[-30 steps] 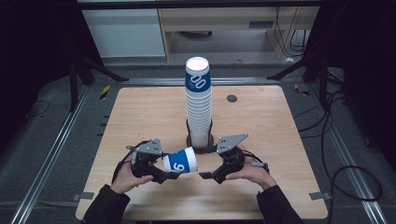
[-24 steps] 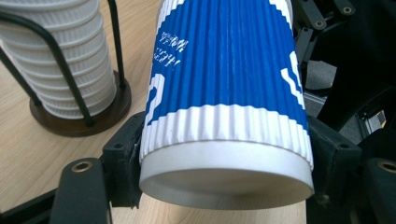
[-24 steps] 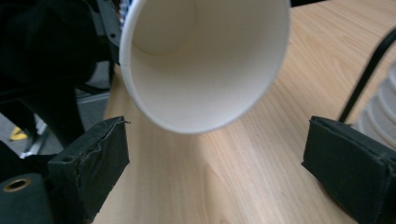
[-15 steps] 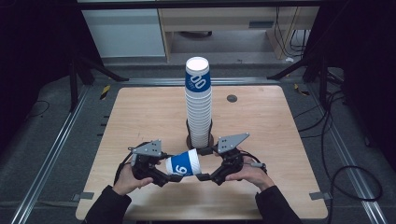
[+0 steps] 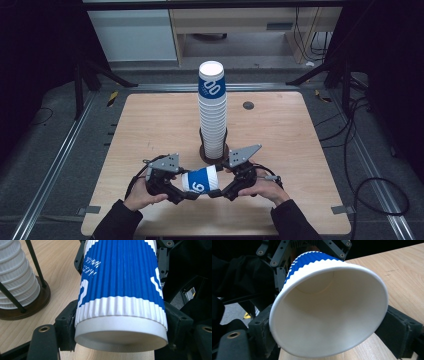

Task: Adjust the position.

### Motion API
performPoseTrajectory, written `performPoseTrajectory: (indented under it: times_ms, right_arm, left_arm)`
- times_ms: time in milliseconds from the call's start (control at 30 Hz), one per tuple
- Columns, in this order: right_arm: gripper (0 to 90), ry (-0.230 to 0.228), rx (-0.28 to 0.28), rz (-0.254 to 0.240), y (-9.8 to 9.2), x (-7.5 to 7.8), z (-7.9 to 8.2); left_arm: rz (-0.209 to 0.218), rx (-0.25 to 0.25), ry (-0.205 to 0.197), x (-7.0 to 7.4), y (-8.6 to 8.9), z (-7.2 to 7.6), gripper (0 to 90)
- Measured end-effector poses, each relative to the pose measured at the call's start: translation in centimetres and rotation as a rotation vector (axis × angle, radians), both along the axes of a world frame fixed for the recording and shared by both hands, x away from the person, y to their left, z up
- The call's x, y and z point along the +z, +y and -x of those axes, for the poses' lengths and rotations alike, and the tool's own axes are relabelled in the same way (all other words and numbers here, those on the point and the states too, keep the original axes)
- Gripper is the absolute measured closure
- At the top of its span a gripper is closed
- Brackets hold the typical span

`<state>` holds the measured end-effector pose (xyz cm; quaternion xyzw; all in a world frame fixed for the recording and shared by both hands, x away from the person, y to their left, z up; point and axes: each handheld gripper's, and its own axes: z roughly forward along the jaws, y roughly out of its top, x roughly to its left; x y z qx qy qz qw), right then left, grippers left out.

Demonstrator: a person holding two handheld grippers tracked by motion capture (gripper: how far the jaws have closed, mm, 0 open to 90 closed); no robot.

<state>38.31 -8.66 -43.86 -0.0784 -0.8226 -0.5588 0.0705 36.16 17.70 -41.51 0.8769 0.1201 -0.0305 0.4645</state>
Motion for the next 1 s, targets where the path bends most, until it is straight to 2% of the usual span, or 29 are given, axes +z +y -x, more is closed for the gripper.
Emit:
performPoseTrajectory:
  times_ms: [200,400,500,533,567,633,700,733,800,833,867,933,1000]
  right_arm:
    - [15.4,-0.005,-0.005,0.007,-0.1,0.1,0.0]
    - [15.9,-0.015,-0.019,0.016,-0.5,0.3,-0.1]
    - [15.9,-0.027,-0.033,0.039,-0.8,0.6,-0.1]
    - [15.8,-0.042,-0.046,0.071,-1.0,0.7,-0.1]
    - [15.8,-0.042,-0.046,0.071,-1.0,0.7,-0.1]
    - [15.7,-0.053,-0.055,0.106,-0.9,0.6,-0.1]
    - [15.7,-0.063,-0.061,0.143,-0.7,0.3,-0.1]
    - [15.6,-0.072,-0.063,0.186,-0.3,0.0,0.0]
    - [15.6,-0.074,-0.058,0.214,0.1,-0.3,0.0]
    - [15.6,-0.077,-0.054,0.228,0.3,-0.4,0.1]
    - [15.6,-0.077,-0.054,0.228,0.3,-0.4,0.1]
    - [15.5,-0.078,-0.030,0.261,1.0,-0.9,0.3]
    - [15.5,-0.080,-0.025,0.268,1.2,-1.0,0.3]
  left_arm:
    - [-0.010,0.012,-0.004,0.0,0.0,0.0,26.0]
    - [-0.015,0.039,-0.014,0.1,0.2,-0.1,19.9]
    - [-0.034,0.049,-0.013,0.1,0.5,-0.2,17.9]
    - [-0.061,0.051,-0.016,-0.1,0.5,-0.3,17.1]
    - [-0.061,0.051,-0.016,-0.1,0.5,-0.3,17.0]
    - [-0.100,0.052,-0.014,-0.4,0.2,-0.4,16.4]
    - [-0.146,0.050,-0.018,-0.8,-0.2,-0.4,15.7]
    - [-0.184,0.051,-0.030,-1.2,-0.6,-0.3,15.0]
    - [-0.226,0.045,-0.038,-1.6,-1.1,-0.3,14.8]
    - [-0.226,0.045,-0.038,-1.6,-1.1,-0.3,14.7]
    - [-0.244,0.040,-0.041,-1.8,-1.4,-0.2,14.7]
    - [-0.289,0.024,-0.049,-2.3,-2.0,0.0,14.9]
    - [-0.301,0.019,-0.052,-2.4,-2.2,0.1,15.3]
